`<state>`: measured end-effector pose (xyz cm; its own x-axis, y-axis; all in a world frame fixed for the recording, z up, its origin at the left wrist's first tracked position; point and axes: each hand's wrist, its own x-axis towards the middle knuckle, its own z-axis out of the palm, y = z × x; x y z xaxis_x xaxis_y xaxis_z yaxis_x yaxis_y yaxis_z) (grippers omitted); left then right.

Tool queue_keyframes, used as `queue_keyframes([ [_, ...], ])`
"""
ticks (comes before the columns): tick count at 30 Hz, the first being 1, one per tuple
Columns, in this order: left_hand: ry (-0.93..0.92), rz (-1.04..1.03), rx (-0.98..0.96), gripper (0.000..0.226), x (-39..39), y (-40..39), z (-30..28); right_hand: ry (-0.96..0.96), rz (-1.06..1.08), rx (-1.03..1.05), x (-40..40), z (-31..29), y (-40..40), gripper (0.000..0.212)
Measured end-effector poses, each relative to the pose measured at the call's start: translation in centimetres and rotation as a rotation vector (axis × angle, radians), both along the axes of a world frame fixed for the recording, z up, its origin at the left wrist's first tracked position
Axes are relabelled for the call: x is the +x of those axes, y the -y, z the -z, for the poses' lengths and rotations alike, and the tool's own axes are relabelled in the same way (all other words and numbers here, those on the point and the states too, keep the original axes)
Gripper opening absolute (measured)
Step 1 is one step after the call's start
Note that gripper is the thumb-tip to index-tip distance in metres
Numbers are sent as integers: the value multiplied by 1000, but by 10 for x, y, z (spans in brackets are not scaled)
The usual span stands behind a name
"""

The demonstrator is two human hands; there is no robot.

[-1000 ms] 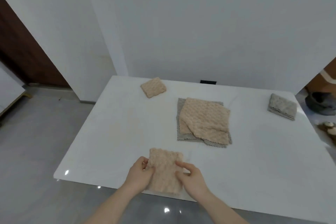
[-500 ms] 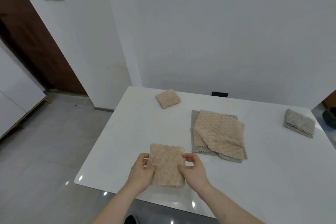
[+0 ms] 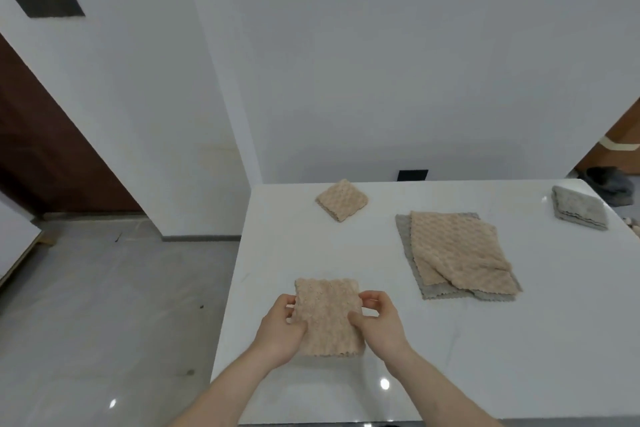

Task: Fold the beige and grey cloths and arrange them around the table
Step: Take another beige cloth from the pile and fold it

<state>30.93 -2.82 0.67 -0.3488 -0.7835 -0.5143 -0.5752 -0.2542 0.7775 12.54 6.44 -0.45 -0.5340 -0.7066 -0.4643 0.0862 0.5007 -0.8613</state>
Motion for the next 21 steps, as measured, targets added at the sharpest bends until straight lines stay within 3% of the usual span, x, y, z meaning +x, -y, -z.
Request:
queue_keyframes([
  [8, -5, 106, -20, 21, 28, 39, -7, -25, 103, 1, 30, -9, 21, 34],
  [21, 139, 82, -113, 16, 72, 96, 9, 22, 51, 9, 64, 0, 83, 31],
])
